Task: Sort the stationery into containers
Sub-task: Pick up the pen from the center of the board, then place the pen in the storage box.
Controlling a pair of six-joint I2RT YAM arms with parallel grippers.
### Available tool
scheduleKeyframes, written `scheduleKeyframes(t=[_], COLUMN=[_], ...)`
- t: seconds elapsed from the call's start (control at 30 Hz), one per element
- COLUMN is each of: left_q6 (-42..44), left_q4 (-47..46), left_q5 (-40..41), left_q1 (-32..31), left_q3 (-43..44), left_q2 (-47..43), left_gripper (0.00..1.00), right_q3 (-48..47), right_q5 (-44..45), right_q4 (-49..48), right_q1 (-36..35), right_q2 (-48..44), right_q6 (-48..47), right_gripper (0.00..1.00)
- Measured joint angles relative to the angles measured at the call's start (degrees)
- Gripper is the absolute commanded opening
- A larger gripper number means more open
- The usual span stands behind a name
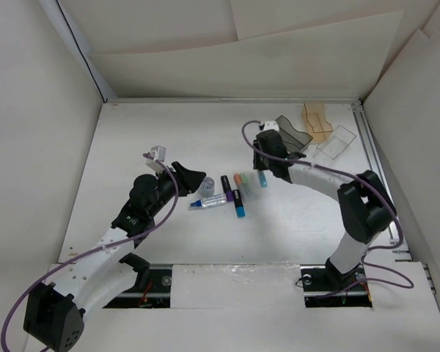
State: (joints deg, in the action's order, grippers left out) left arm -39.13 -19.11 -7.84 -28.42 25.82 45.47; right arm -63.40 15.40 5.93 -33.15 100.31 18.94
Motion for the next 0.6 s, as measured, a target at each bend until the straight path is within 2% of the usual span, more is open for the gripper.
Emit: scheduleKeyframes(t=[0.13,0.33,0.47,0.6], left_q6=[-0.33,-0.33,-0.28,-0.31], left_q4=[-1.51,-4.07,-5.79,-6.49], left_q5=[-1.4,-4.48,-5.84,-6.49], left_q1=[0.0,0.0,0.0,-0.11], left_q3=[-0.33,-0.87,-0.96,-1.09], left_q2=[1.09,2.36,2.38,2.34], left_gripper=[0.43,0.43,0.45,0.45], right_q3=[-3.52,-9.03,-11.26,-13.31], right_q5=[-0.09,4.66,11.98,18.1], right_q4=[-0.26,-2.16,-2.8,-2.67], right_q1=[6.71,22.69,30.8,34.84], right_q2=[-6.71,-12.81,-11.41,-6.03], right_q6=[-0.04,3.45,7.52,11.06], right_gripper=[0.15,0.15,0.15,0.15])
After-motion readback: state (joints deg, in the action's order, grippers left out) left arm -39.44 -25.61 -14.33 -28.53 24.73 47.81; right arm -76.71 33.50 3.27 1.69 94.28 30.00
